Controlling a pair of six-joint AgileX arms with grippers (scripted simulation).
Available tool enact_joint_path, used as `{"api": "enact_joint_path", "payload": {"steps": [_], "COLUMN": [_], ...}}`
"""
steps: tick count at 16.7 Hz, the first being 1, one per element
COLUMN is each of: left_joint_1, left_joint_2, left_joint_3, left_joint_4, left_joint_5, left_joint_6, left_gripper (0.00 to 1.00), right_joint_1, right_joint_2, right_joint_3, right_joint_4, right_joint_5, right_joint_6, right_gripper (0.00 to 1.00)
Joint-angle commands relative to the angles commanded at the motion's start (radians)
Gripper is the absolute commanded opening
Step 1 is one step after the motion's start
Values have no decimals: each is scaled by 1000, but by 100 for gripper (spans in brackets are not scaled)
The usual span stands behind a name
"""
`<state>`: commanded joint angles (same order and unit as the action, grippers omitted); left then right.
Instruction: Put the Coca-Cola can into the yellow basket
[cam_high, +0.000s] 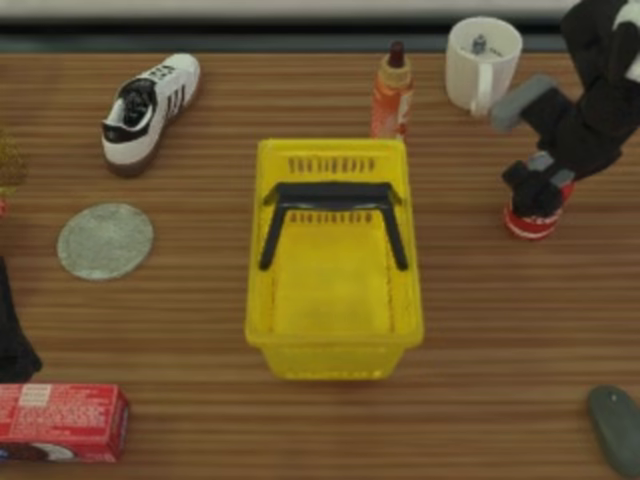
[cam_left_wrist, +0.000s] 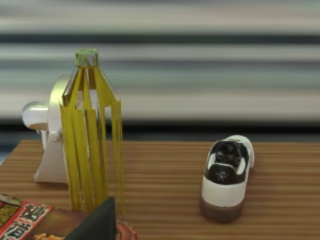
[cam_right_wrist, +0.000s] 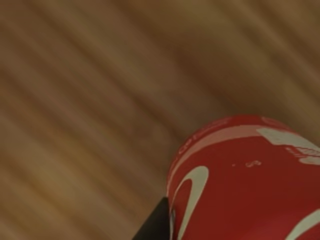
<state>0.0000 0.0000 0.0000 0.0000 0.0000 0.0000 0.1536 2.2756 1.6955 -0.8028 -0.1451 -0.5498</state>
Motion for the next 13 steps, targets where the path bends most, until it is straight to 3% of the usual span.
{"api": "enact_joint_path", "payload": {"steps": [4,13], "left_joint_1": [0,0], "left_joint_2": [0,0], "left_joint_3": [0,0], "left_joint_4": [0,0], "left_joint_5": [0,0], "left_joint_6": [0,0], "left_gripper": [100,100], "right_joint_1": [34,122], "right_joint_2": [2,-47], "right_joint_3": [-57,-254], "right_joint_4": [347,1272], "right_joint_5": [-205,-738], "right_joint_6": [119,447], "right_gripper": [0,0]}}
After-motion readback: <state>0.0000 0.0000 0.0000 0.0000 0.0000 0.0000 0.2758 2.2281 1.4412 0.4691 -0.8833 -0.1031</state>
